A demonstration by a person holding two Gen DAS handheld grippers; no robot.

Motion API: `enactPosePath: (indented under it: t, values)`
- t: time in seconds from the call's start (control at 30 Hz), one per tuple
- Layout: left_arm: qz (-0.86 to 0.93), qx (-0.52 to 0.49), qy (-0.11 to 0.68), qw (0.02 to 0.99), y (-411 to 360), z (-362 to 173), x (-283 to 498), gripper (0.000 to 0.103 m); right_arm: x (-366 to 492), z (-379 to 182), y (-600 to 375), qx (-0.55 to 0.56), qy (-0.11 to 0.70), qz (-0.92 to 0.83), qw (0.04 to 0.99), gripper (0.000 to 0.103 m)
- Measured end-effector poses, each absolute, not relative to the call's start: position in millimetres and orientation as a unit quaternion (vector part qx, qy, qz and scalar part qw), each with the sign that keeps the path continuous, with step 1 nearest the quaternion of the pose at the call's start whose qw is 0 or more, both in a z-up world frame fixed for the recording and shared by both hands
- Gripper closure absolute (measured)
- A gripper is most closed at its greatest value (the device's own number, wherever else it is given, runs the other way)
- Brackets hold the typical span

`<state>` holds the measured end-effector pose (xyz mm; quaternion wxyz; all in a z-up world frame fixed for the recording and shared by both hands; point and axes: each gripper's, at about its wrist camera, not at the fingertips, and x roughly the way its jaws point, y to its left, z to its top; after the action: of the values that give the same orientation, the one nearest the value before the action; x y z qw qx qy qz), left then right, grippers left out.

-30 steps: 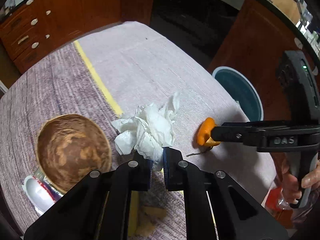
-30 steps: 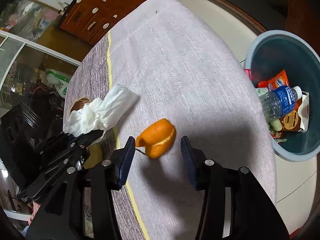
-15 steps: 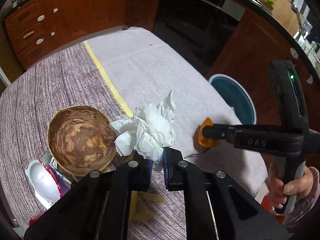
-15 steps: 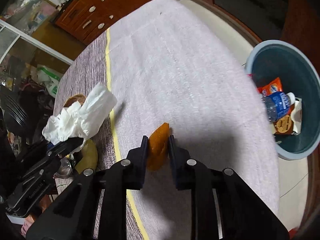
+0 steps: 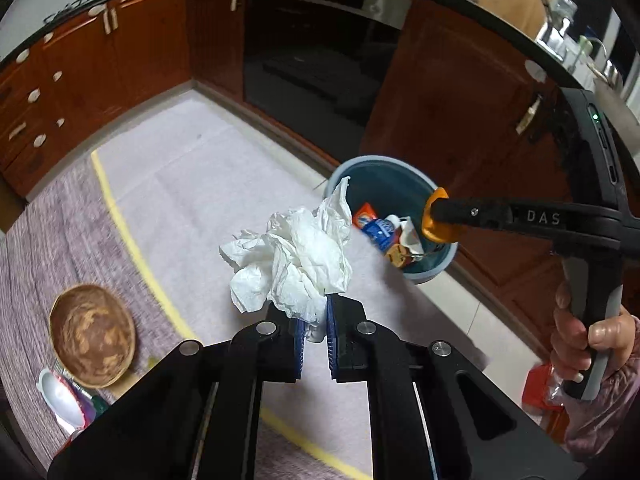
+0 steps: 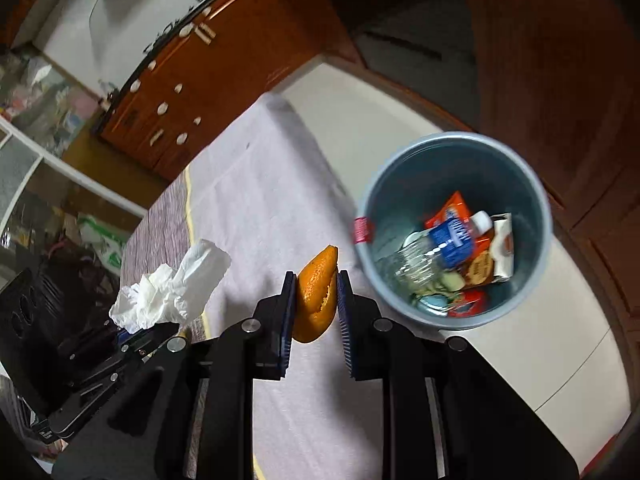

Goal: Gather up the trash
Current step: 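Carry the tissue in the left tool while the right tool carries the orange peel to the bin, then open both tools over the bin to drop the tissue and peel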

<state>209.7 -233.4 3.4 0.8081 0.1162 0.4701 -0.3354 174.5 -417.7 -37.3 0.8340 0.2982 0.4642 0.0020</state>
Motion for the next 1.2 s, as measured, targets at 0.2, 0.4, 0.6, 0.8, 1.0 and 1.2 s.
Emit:
enactPosePath:
  t: [0.2, 0.4, 0.6, 0.8, 1.0, 1.2]
  values:
    - [-0.361, 0.151, 0.464, 0.795, -288, 4, 198, 0.093, 148, -34, -464, 0.313, 0.442, -0.031, 0.840, 0.084]
    - [-0.379, 0.168, 0.469, 0.780, -338, -9, 203, 0.093, 130, -44, -506, 0.325, 0.443, -0.063, 0.833, 0.083]
    - [-0.383, 0.186, 0.479, 0.767, -379, -31, 216, 0.093, 129, -61, -530, 0.336, 0.452, -0.079, 0.823, 0.083]
    - [-0.372, 0.198, 0.501, 0.756, -404, -57, 235, 0.086, 142, -78, -539, 0.341, 0.465, -0.083, 0.812, 0.083]
    - [-0.352, 0.203, 0.500, 0.765, -404, -68, 246, 0.051, 160, -89, -535, 0.341, 0.478, -0.076, 0.806, 0.083]
    - [-0.338, 0.191, 0.507, 0.770, -387, -67, 251, 0.038, 175, -95, -529, 0.339, 0.484, -0.069, 0.804, 0.083]
